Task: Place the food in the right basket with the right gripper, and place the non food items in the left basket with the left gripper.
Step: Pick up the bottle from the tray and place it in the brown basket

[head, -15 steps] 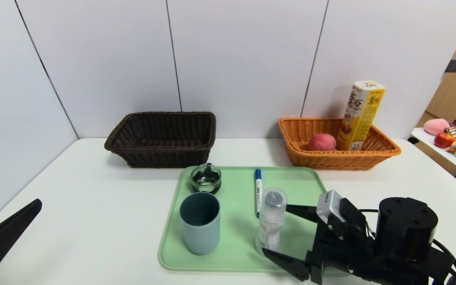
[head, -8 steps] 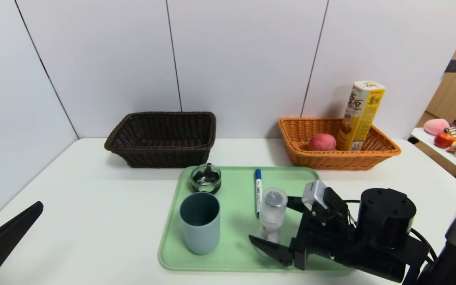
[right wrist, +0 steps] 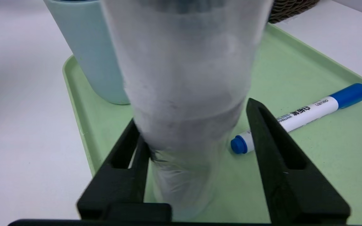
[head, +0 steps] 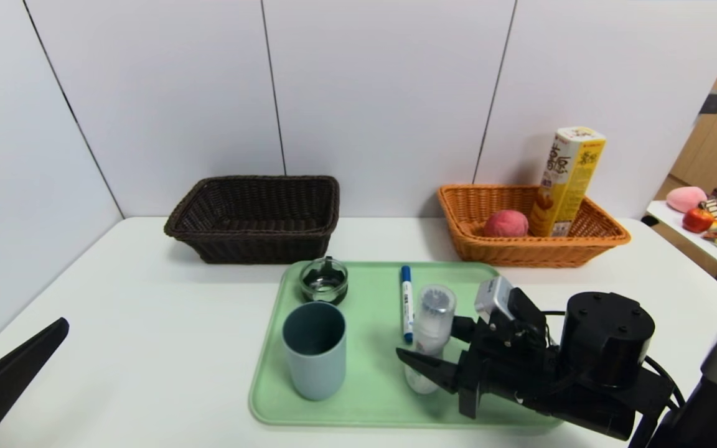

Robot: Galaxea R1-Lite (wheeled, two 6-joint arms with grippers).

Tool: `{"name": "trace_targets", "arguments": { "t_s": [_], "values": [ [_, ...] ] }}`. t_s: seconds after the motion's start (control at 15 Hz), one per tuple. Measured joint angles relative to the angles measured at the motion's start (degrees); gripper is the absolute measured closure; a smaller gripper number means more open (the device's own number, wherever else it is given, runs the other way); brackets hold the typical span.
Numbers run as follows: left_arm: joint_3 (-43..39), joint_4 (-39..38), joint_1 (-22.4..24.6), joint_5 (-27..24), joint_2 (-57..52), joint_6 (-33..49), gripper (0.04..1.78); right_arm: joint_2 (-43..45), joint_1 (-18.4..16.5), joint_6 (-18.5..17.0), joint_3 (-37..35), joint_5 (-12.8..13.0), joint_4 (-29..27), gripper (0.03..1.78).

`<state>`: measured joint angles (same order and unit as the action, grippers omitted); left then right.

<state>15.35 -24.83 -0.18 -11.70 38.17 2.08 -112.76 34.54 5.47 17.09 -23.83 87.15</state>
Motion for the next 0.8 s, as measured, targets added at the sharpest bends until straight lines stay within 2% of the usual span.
{"name": "trace_targets", "arguments": {
  "t_s": [0.2, 0.4, 0.53, 0.67, 0.8],
  "values": [
    [-0.05, -0.05, 0.00, -0.01, -0.05, 0.04, 0.13, 0.24, 0.41, -0.13, -0.01, -0.01, -0.05, 1.20],
    [-0.09, -0.05, 0.00, 0.02, -0.09, 0.09, 0.13, 2.16, 1.45, -0.96, 0.63, 0.22, -0.11, 1.19],
    [-0.20, -0.05, 0.00, -0.01, -0.11, 0.09, 0.13, 4.94, 2.50, -2.94, 4.07, 1.56, -0.11, 1.19],
    [-0.22, -0.02, 0.00, -0.01, -0.11, 0.09, 0.13, 8.57, 3.15, -3.66, 9.12, 2.73, -4.71, 1.19],
    [-0.26, 0.00, 0.00, -0.01, -0.11, 0.11, 0.13, 11.69, 3.33, -3.99, 16.58, 3.80, -13.12, 1.19]
  ]
}}
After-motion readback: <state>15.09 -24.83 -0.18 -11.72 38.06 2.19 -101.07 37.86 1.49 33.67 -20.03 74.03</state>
